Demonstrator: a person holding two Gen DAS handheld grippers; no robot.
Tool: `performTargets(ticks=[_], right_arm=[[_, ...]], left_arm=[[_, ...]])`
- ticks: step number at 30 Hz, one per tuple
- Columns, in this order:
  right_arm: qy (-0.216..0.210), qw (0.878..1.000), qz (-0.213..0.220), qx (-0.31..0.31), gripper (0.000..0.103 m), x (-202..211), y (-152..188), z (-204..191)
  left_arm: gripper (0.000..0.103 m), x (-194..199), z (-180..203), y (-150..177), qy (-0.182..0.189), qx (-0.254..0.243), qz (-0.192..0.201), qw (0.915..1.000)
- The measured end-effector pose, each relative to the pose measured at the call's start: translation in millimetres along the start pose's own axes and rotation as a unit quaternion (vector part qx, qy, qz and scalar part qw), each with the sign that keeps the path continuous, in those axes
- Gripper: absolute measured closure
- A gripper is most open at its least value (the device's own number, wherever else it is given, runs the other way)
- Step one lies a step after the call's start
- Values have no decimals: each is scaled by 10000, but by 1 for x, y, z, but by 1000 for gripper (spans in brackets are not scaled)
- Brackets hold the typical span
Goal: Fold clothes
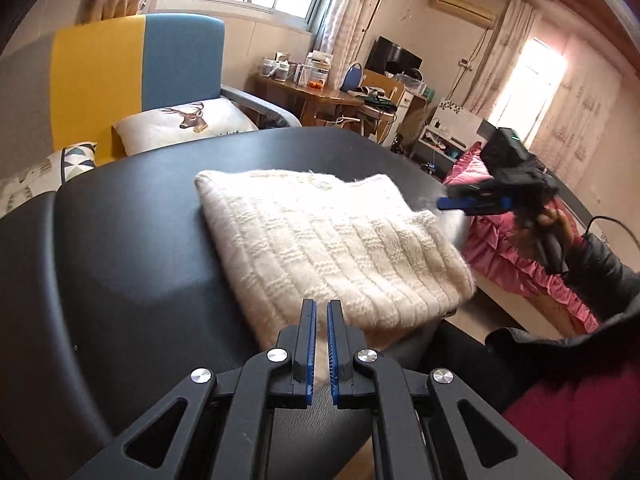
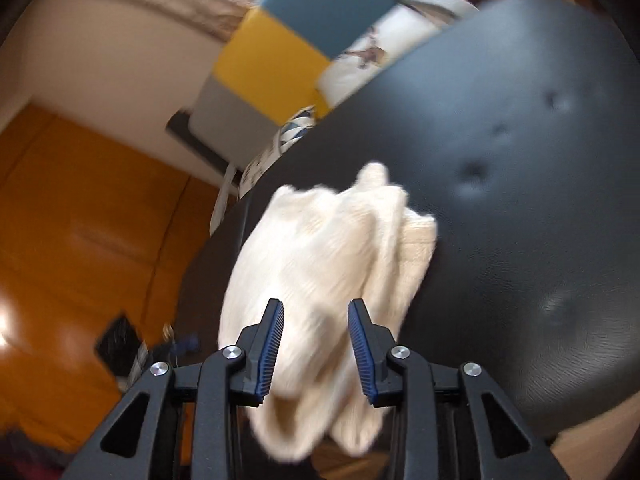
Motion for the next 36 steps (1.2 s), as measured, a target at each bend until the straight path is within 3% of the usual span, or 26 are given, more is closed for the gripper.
performTargets(ticks=[6, 11, 15, 20, 23, 29, 30, 32, 33, 36], right_arm=[[-344, 9981, 137, -492, 68, -54, -9, 3], [437, 9975, -35, 562, 90, -67, -19, -22], [871, 9895, -195, 1134, 92, -60, -32, -42], [989, 9776, 96, 1853, 92, -39, -61, -84], [1612, 9728, -90, 1658, 92, -38, -71, -51], [2014, 9757, -352, 791, 97, -63, -57, 28], [1890, 9794, -251, 662, 99, -57, -55, 32], [1482, 9876, 136, 490, 90, -38, -56, 26], [1271, 9900, 325, 515, 78, -27, -57, 18], [1113, 9875, 437, 1031, 75, 3, -49, -13]], left_arm=[[97, -10, 19, 13, 104, -39, -174, 9998], [97, -20, 22, 31, 23, -258, -406, 9988], [96, -36, 23, 44, -304, -787, -646, 9943], [96, -53, 23, 44, -222, -1126, -846, 9898], [96, -58, 24, 43, -81, -1177, -972, 9882], [96, -61, 32, 49, -76, -1524, -1241, 9805], [96, -62, 33, 51, -50, -1567, -1326, 9787], [96, -61, 34, 53, 25, -1596, -1492, 9758], [96, -60, 34, 54, 95, -1536, -1573, 9755], [96, -45, 32, 48, 277, -1267, -1461, 9807]])
Point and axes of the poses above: each gripper's, at about its wrist camera, not at the fingertips, and x roughly against the way its jaws point, z to its right, y to its underside, the point moved 5 cm from there along -x, roughly the way its jaws point, and after that the axes turned 7 degrees about -y, right-handed, at the moved point
